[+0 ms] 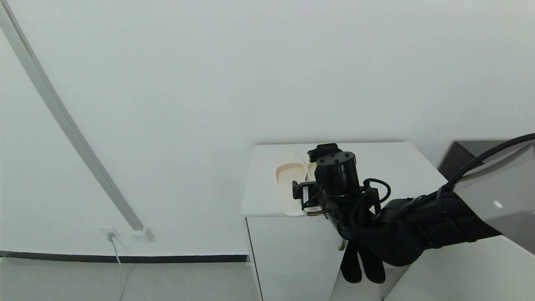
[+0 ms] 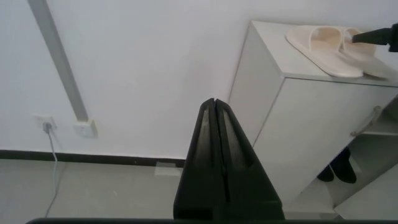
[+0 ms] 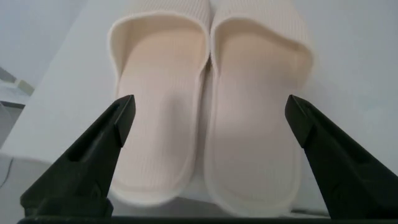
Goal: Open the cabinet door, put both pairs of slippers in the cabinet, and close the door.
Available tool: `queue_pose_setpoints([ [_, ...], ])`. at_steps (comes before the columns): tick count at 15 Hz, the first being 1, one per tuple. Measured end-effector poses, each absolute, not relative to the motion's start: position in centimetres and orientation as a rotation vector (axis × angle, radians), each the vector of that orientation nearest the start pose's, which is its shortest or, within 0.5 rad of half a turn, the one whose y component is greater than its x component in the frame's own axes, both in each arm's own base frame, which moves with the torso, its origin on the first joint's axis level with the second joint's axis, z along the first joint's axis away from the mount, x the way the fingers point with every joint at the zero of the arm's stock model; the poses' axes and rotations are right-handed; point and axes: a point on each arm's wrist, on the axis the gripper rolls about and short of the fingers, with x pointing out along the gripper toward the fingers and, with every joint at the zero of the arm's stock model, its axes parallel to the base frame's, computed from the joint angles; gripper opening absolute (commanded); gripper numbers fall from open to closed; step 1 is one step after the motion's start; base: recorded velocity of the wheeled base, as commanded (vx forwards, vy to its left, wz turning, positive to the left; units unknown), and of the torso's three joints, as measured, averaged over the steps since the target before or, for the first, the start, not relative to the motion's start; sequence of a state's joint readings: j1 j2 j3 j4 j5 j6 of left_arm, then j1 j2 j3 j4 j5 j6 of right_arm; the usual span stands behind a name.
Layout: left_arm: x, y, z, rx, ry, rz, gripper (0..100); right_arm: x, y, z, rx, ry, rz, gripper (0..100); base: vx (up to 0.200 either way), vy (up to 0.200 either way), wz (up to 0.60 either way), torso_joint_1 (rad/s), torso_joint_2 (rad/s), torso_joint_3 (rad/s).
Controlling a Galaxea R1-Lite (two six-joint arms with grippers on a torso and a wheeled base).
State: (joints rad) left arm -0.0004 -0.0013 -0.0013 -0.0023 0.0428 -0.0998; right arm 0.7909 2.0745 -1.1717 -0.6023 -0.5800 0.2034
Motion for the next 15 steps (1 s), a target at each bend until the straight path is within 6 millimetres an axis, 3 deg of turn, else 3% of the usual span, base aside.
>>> queue_pose_setpoints([
  [6, -2.3, 0.1, 7.6, -0.101, -0.008, 0.044, 0, 31.1, 29.5, 12.3, 0.01, 0.244, 0.18, 100, 0.0, 0.0, 0.0, 0.0, 0.0, 0.0],
  [15, -2.3, 0.1, 7.6, -0.108, -0.008, 0.045, 0, 36.2, 30.5, 11.5, 0.01, 0.208, 0.144, 100, 0.0, 0.0, 0.0, 0.0, 0.0, 0.0],
])
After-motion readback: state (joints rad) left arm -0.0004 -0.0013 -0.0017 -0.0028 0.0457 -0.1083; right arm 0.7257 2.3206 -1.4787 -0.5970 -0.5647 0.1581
